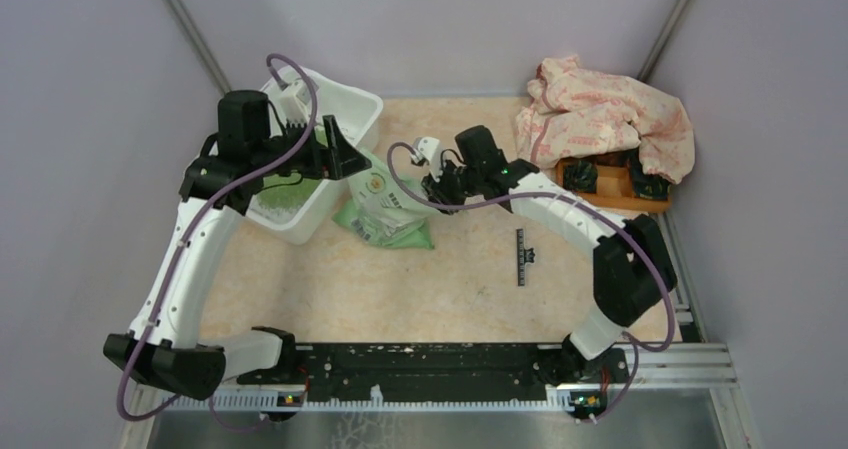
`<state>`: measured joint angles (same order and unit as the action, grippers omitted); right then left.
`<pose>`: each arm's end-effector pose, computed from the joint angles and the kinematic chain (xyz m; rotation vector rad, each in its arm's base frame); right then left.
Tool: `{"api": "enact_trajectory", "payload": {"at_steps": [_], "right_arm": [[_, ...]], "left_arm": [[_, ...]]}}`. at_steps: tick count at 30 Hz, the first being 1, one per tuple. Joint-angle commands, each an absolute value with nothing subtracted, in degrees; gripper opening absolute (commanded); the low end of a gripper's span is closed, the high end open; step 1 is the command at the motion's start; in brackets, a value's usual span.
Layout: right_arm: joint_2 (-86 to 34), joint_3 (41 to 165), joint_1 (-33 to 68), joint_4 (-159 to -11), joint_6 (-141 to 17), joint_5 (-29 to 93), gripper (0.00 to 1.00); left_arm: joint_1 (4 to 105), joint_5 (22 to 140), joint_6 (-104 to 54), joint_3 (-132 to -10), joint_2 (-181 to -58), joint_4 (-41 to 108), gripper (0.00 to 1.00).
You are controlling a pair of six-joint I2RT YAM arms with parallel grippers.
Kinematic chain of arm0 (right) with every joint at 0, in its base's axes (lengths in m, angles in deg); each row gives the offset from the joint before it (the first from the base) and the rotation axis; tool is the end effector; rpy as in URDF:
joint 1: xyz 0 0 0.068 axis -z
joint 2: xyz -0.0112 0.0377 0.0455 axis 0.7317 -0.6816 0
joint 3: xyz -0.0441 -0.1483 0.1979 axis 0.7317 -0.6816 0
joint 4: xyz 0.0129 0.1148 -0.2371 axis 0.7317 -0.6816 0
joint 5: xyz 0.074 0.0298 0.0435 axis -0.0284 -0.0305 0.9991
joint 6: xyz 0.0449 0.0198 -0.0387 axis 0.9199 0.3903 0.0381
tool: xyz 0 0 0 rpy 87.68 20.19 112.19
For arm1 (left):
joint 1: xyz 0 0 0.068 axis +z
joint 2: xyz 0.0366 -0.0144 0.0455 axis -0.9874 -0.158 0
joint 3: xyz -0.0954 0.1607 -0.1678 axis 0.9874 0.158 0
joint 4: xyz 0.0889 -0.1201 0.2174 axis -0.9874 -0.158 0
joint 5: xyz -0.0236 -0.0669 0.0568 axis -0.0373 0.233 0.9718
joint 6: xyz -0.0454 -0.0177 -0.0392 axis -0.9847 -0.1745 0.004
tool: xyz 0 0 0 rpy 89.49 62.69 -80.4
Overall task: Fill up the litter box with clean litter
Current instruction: 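Scoop the cat litter from the cat litter bag.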
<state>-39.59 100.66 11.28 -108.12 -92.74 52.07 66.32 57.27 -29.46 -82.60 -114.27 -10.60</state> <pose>0.2905 0.2368 0.2393 -1.3642 1.8923 0.6762 0.2510 -0.0913 0.4014 0.3291 2.0844 -0.8945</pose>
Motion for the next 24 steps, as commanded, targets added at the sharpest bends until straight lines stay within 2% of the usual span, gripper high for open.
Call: {"api": "enact_trajectory", "payload": {"at_steps": [1, 8, 24], "right_arm": [[-28.65, 95.31, 10.47, -90.15, -86.23, 51.1, 0.0], [-18.0, 82.15, 9.96, -72.73, -80.47, 48.5, 0.0], [2.45, 70.79, 9.96, -82.42, -76.84, 35.19, 0.0]], "left_arm": [[66.76, 56.79, -30.05, -82.06, -111.99, -8.62, 0.87], [66.76, 57.18, -30.26, -81.47, -109.87, -8.78, 0.87], [66.76, 54.67, -33.09, -81.35, -106.94, -7.16, 0.87]]}}
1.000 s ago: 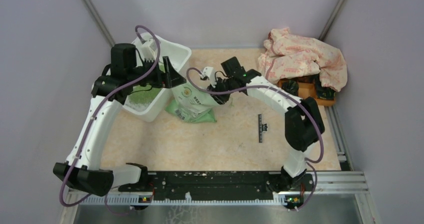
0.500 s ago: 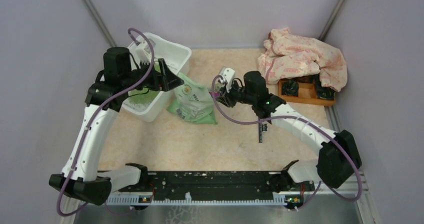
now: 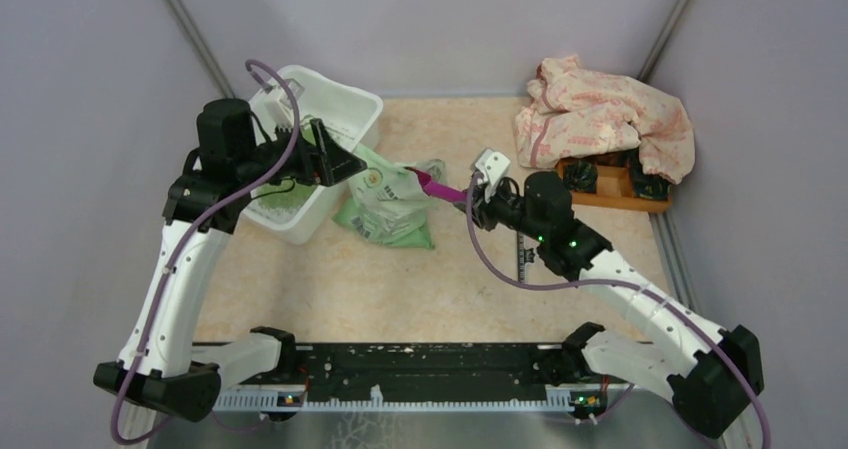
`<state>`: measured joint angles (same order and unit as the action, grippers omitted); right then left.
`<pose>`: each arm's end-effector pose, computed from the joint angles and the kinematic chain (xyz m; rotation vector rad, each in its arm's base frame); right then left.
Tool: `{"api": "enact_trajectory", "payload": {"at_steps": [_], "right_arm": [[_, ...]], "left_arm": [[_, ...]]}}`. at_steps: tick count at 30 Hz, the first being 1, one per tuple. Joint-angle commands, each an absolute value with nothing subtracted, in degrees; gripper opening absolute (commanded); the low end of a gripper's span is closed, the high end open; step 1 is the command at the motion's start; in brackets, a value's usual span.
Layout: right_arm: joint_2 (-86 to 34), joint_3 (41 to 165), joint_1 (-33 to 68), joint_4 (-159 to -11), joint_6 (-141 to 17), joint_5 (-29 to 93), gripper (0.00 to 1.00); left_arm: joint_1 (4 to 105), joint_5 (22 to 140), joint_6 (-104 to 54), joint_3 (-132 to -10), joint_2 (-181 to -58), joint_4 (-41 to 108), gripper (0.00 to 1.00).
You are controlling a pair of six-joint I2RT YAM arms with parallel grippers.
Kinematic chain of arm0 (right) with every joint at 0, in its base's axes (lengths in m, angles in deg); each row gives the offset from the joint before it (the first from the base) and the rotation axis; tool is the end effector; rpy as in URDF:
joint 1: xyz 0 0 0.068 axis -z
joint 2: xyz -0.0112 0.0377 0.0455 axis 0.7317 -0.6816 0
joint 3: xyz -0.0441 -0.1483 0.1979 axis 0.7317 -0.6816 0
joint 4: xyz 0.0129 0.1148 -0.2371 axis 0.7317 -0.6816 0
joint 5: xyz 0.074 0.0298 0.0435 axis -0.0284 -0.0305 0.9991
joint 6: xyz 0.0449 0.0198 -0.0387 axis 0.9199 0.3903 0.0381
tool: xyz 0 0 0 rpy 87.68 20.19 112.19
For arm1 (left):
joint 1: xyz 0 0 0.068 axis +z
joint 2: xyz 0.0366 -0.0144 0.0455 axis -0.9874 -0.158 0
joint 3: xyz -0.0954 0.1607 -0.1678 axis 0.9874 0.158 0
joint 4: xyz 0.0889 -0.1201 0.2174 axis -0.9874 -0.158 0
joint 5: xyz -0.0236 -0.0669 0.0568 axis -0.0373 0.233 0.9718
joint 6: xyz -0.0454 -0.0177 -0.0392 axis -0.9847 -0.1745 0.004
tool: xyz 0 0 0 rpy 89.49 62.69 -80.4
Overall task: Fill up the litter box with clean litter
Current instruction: 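Scoop the cat litter from the cat litter bag.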
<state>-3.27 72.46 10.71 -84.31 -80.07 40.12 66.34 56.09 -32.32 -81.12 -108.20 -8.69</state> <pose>0.2050 0.1672 0.2950 -0.9161 1.5722 0.5632 0.2233 -0.0848 0.4212 0.3213 1.9837 -0.9372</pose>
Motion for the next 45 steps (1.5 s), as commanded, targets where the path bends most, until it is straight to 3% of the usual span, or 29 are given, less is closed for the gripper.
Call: {"api": "enact_trajectory", "payload": {"at_steps": [1, 26, 45], "right_arm": [[3.59, 70.52, 9.94, -82.78, -76.17, 34.64, 0.0], [19.36, 63.25, 3.09, -90.37, -70.26, 11.15, 0.0], [22.64, 59.51, -2.64, -85.07, -70.22, 7.67, 0.0]], "left_arm": [[66.76, 54.99, -33.04, -81.5, -106.94, -7.37, 0.87], [66.76, 54.59, -33.85, -85.94, -110.13, -6.53, 0.89], [66.76, 54.55, -34.32, -85.61, -111.62, -4.96, 0.89]]}}
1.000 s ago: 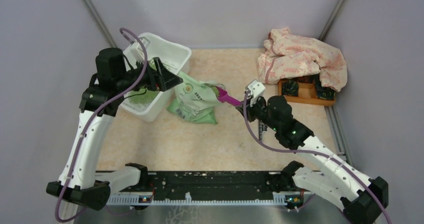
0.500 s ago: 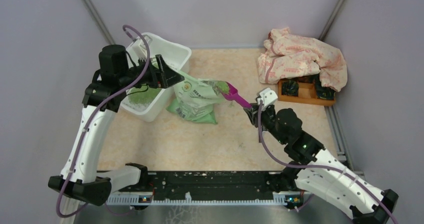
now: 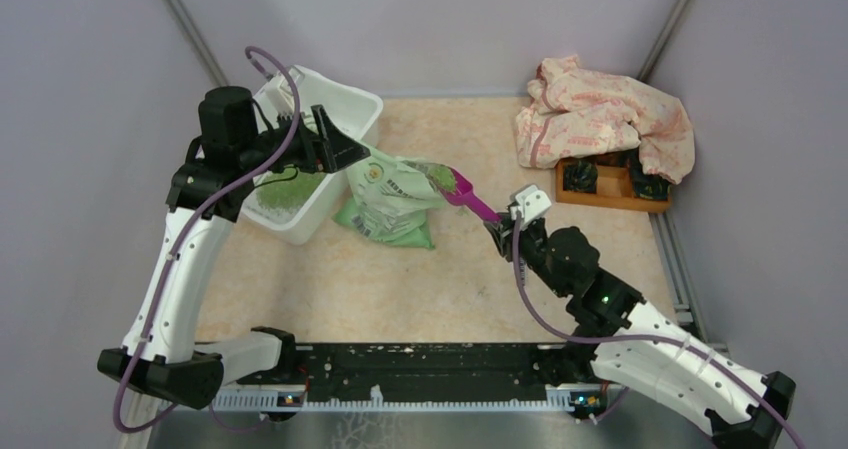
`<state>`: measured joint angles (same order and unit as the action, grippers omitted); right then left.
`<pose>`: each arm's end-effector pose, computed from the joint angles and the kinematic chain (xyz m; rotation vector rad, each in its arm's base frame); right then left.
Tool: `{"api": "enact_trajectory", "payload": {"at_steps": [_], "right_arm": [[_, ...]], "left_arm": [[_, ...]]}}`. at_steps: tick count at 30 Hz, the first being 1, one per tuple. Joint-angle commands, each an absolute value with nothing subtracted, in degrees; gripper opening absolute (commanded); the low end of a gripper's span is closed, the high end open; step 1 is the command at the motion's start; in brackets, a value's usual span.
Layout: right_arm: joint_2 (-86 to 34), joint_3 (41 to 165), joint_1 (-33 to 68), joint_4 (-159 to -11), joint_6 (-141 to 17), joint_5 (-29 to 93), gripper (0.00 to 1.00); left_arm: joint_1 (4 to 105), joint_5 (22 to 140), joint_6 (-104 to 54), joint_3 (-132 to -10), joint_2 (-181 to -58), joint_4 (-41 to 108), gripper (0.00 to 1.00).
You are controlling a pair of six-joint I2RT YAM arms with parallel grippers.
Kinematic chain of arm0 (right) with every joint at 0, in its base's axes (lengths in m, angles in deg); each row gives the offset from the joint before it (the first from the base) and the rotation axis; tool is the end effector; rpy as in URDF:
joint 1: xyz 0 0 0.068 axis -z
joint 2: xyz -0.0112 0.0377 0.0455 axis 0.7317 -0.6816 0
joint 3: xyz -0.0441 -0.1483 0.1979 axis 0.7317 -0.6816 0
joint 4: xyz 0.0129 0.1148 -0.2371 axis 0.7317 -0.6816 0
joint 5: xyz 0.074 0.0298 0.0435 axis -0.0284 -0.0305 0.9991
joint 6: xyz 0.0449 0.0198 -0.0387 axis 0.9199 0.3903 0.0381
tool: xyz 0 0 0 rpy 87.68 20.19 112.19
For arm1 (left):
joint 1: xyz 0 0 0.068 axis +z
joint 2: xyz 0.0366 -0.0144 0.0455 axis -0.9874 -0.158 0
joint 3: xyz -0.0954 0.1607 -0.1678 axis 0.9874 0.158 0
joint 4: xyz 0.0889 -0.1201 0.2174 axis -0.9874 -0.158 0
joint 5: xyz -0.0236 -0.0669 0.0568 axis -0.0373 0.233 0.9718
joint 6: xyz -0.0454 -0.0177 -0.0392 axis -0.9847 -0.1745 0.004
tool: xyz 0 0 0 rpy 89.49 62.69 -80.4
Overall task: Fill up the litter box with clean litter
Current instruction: 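Scoop the cat litter from the cat litter bag.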
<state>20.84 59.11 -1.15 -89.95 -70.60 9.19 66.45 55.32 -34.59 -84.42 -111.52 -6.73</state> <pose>0.1348 0.1325 0.2832 -0.5432 1.6256 0.3834 0.2368 -0.0884 0.4306 0.3000 1.9611 -0.9715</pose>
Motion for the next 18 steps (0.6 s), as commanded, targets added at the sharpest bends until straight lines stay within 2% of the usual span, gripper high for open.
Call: {"api": "enact_trajectory", "payload": {"at_steps": [1, 14, 16, 18], "right_arm": [[23.03, 59.44, -3.01, -85.14, -70.23, 7.09, 0.0], [26.72, 59.48, -5.79, -85.14, -71.98, 4.68, 0.0], [26.8, 59.64, -5.88, -85.07, -72.07, 4.46, 0.0], [26.93, 59.81, -5.95, -85.17, -72.36, 4.34, 0.0]], "left_arm": [[66.76, 54.48, -34.32, -85.6, -111.66, -4.88, 0.89], [66.93, 56.99, -34.02, -88.2, -113.57, -6.02, 0.91], [67.16, 57.72, -34.27, -88.92, -114.23, -6.02, 0.97], [67.64, 57.98, -34.47, -89.68, -115.03, -5.89, 0.99]]}}
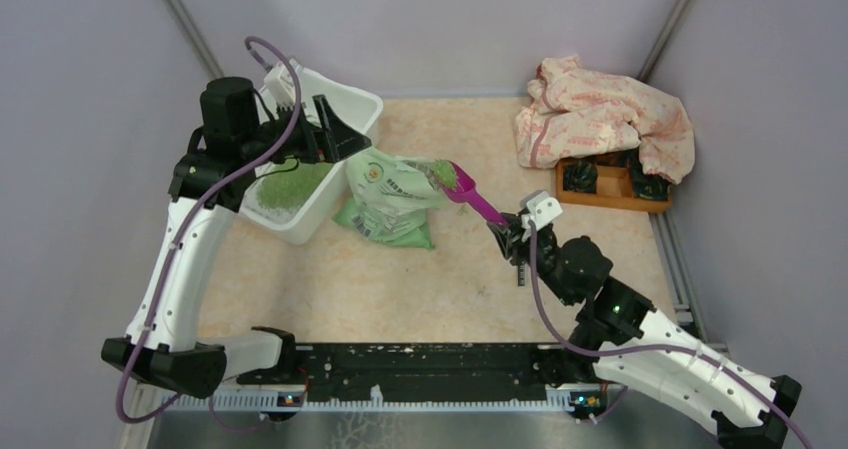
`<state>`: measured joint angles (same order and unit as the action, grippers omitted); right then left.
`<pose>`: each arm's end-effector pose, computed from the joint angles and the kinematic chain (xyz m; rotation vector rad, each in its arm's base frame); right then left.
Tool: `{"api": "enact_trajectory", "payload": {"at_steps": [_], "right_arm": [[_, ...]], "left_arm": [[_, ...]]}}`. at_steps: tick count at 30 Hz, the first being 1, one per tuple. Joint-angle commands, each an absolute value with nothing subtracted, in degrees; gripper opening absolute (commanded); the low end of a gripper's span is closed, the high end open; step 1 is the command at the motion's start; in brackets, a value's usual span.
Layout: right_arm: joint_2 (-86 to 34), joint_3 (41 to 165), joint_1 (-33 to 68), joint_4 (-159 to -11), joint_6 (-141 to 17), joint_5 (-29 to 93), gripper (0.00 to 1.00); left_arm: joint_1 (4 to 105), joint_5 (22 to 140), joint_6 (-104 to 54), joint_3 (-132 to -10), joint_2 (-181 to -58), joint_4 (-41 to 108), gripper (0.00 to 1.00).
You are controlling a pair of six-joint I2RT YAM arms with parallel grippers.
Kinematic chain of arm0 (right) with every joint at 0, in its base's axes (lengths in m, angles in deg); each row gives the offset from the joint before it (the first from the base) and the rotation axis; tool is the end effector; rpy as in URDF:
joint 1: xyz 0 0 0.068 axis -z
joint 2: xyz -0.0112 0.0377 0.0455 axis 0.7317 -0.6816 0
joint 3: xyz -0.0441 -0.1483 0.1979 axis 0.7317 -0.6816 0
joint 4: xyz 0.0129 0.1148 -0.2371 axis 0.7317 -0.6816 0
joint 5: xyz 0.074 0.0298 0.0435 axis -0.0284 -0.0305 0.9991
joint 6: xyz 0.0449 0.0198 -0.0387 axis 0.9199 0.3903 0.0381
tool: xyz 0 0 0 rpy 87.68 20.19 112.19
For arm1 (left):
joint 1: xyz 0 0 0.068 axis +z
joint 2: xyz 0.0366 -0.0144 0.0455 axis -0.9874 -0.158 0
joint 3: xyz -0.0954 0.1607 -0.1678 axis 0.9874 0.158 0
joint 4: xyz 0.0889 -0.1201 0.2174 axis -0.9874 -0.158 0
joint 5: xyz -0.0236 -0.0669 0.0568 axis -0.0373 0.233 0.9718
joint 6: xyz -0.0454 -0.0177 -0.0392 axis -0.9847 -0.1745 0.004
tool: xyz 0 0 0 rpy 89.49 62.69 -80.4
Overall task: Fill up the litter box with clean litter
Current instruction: 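Scoop the cat litter from the cat litter bag, then pour the cat litter into the litter box.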
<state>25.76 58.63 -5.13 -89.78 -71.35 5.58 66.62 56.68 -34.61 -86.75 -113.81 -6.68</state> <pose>0.1180 0.1275 0.2943 -0.5213 1.5504 0.4056 0.2465 -0.0891 0.4342 0.2800 1.9613 -0.9472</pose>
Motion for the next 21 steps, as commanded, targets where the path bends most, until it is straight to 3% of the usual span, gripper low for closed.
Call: {"api": "enact_trajectory", "payload": {"at_steps": [1, 14, 21], "right_arm": [[27.03, 59.93, -6.01, -85.18, -72.53, 4.26, 0.0], [21.95, 65.86, -6.06, -85.82, -75.4, 4.87, 0.0], [18.05, 69.36, -6.07, -83.19, -76.74, 6.68, 0.0]], "left_arm": [[68.04, 57.91, -34.61, -89.98, -115.41, -5.8, 0.99], [84.64, 57.88, -37.58, -80.83, -112.39, -2.04, 0.99], [87.47, 58.43, -37.58, -75.13, -109.23, -0.49, 0.99]]}}
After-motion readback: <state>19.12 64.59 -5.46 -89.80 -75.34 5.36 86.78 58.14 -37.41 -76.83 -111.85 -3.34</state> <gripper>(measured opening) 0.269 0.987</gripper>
